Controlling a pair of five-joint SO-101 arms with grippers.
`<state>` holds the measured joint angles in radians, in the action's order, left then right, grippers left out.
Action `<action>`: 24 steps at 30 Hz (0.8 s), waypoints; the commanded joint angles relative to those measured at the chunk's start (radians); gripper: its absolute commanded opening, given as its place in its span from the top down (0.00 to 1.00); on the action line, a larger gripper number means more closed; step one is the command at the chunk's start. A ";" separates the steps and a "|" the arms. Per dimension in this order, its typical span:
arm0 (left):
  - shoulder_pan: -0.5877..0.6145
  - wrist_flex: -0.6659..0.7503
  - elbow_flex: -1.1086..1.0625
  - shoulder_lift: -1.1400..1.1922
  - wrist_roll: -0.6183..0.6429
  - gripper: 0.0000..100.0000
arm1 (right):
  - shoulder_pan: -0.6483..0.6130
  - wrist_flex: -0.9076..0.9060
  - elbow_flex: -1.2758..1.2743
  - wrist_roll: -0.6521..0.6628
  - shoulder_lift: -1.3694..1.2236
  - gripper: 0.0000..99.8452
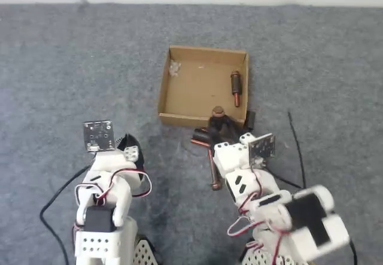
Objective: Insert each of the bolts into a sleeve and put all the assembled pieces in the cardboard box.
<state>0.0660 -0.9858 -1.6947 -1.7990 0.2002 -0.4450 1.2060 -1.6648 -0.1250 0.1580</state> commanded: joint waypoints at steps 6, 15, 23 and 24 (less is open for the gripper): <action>-0.003 -0.008 0.008 -0.017 -0.040 0.99 | 0.024 -0.395 -0.002 0.018 0.400 0.99; -0.003 -0.008 0.008 -0.017 -0.040 0.99 | 0.024 -1.061 0.186 0.015 0.768 0.99; -0.003 -0.008 0.008 -0.017 -0.040 0.99 | 0.025 -1.461 0.503 0.017 0.794 0.99; -0.003 -0.008 0.008 -0.017 -0.040 0.99 | 0.025 -1.465 0.528 0.017 0.774 0.99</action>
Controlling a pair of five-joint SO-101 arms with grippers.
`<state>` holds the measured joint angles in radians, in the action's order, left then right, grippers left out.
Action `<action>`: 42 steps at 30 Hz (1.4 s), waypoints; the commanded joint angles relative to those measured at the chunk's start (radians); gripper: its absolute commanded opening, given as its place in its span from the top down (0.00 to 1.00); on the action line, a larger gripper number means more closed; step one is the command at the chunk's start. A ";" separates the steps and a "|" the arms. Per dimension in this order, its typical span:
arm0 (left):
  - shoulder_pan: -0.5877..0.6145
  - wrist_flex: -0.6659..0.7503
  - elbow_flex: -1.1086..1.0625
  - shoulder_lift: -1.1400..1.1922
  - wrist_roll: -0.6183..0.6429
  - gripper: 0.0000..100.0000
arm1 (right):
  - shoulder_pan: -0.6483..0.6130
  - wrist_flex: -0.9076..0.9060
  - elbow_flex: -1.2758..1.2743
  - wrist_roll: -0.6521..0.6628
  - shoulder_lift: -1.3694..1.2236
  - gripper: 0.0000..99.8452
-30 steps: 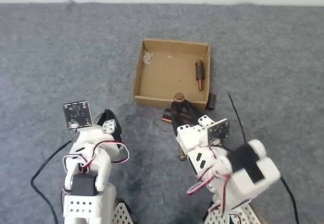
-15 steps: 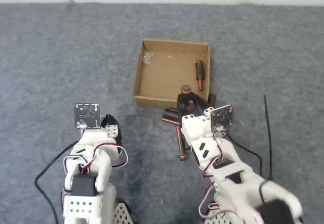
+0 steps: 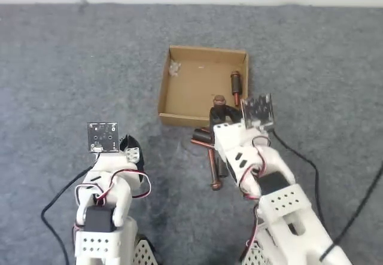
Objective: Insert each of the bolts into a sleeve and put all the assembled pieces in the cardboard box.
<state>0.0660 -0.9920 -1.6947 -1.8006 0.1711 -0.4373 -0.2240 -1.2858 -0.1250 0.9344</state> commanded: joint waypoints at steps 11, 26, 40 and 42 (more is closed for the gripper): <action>-0.003 -0.002 0.008 -0.015 -0.012 0.99 | 0.142 -0.133 0.517 0.020 -0.395 0.99; -0.003 0.000 0.008 -0.015 -0.012 0.99 | 0.151 -0.587 1.149 0.078 -0.891 0.99; -0.003 0.000 0.008 -0.015 -0.055 0.99 | 0.147 -0.723 1.491 0.109 -1.307 0.99; -0.003 0.000 0.008 -0.015 -0.095 0.99 | 0.147 -0.723 1.516 0.109 -1.346 0.99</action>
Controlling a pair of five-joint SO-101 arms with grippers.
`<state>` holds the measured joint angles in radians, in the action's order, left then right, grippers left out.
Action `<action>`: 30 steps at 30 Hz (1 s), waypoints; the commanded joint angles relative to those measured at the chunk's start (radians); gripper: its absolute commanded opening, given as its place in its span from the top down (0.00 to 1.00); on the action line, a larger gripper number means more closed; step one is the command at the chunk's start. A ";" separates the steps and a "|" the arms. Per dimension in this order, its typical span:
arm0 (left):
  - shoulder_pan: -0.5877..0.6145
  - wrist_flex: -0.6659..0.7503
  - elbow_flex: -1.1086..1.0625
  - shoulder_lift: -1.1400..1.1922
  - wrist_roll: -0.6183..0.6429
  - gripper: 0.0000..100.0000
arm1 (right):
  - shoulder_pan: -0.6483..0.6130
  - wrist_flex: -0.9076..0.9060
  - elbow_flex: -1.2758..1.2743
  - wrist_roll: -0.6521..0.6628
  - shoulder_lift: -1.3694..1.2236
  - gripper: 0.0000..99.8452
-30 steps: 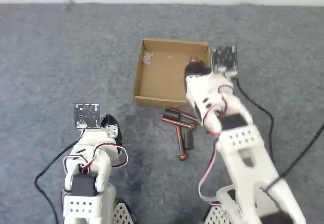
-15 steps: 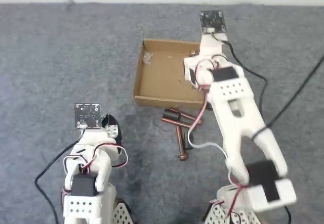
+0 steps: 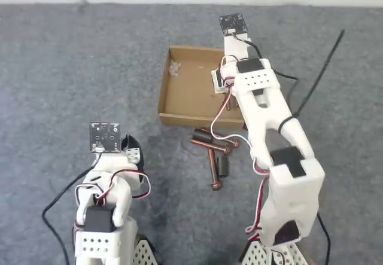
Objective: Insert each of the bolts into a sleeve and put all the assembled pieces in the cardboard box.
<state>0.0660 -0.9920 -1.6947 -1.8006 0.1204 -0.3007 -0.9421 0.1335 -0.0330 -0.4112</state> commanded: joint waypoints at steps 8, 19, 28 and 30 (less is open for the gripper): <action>-0.003 0.000 0.008 -0.015 -0.064 0.99 | 0.008 -0.012 0.178 0.018 -0.114 0.99; 0.000 0.000 0.008 -0.015 -0.064 0.99 | 0.007 -0.054 0.190 0.020 -0.120 0.85; 0.000 0.000 0.008 -0.015 -0.066 0.99 | 0.002 -0.197 0.190 0.015 0.025 0.99; 0.000 0.000 0.008 -0.015 -0.066 0.99 | -0.001 -0.268 0.189 0.017 0.076 0.99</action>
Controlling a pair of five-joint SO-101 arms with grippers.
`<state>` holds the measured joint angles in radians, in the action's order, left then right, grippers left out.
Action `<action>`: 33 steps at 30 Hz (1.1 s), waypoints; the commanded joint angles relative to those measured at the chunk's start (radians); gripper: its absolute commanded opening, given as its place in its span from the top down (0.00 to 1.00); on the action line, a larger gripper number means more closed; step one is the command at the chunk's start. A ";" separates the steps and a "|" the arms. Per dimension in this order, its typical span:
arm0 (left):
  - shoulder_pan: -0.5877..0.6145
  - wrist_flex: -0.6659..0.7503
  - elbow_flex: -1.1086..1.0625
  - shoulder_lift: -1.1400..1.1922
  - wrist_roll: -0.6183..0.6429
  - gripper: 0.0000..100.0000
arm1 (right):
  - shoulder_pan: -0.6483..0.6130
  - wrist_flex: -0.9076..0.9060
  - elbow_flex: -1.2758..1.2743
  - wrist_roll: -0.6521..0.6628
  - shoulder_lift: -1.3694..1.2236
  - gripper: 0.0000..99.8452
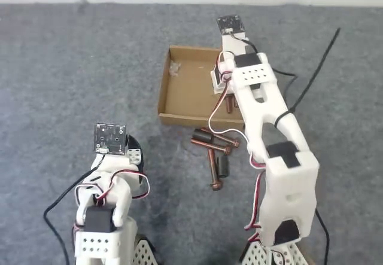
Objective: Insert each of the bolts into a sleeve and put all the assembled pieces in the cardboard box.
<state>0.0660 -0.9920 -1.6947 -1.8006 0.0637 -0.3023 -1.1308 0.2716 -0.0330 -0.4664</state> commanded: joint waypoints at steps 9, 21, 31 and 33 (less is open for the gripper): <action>0.000 0.000 0.008 -0.015 -0.009 0.99 | -0.073 -0.394 0.046 0.064 0.297 0.99; 0.003 -0.002 0.008 -0.015 -0.009 0.99 | -0.219 -0.410 -0.299 0.132 0.561 0.99; 0.003 -0.002 0.008 -0.015 -0.009 0.99 | -0.265 -0.142 -0.620 0.253 0.699 0.99; 0.003 -0.002 0.008 -0.015 -0.009 0.99 | -0.260 -0.116 -0.624 0.298 0.680 0.99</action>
<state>0.0660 -0.9920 -1.6947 -1.8006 0.0637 -0.5570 -1.2889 -0.3544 0.1910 0.1780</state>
